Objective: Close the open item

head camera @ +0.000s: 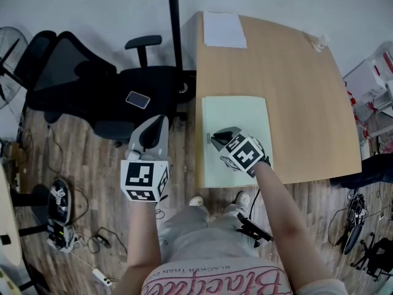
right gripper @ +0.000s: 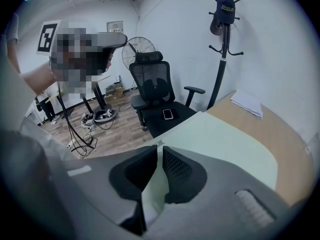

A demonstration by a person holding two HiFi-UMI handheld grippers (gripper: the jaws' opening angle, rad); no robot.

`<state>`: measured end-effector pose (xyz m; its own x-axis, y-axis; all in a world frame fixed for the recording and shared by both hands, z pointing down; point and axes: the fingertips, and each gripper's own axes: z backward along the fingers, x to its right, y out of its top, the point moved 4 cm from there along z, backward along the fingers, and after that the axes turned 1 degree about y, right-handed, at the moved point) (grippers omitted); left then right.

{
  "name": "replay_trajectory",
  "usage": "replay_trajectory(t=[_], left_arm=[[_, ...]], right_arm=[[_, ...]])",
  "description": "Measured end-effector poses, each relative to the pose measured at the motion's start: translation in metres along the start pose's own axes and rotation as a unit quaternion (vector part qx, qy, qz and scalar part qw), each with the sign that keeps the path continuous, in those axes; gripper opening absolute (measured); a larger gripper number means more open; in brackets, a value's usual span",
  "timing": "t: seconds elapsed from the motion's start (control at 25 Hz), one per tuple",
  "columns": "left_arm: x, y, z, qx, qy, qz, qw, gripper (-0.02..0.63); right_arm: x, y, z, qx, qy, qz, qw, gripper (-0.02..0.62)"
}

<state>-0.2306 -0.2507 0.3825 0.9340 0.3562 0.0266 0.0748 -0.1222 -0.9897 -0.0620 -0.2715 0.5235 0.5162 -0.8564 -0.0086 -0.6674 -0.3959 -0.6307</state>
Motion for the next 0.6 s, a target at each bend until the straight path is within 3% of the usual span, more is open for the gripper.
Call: replay_trajectory(t=[0.28,0.44,0.6], left_arm=[[0.002,-0.003,-0.004,-0.004,-0.010,0.000,0.9999,0.015],[0.007,-0.005,-0.006,-0.005,-0.019,-0.001,0.9998,0.015],[0.013,-0.005,-0.009,-0.006,-0.028,-0.004,0.9996,0.015]], right_arm=[[-0.006,0.001,-0.004,-0.008,-0.005,0.009,1.000,0.023],[-0.013,0.005,-0.008,-0.042,-0.018,0.047,0.998,-0.005],[-0.012,0.005,-0.011,-0.064,-0.012,0.043,0.997,-0.005]])
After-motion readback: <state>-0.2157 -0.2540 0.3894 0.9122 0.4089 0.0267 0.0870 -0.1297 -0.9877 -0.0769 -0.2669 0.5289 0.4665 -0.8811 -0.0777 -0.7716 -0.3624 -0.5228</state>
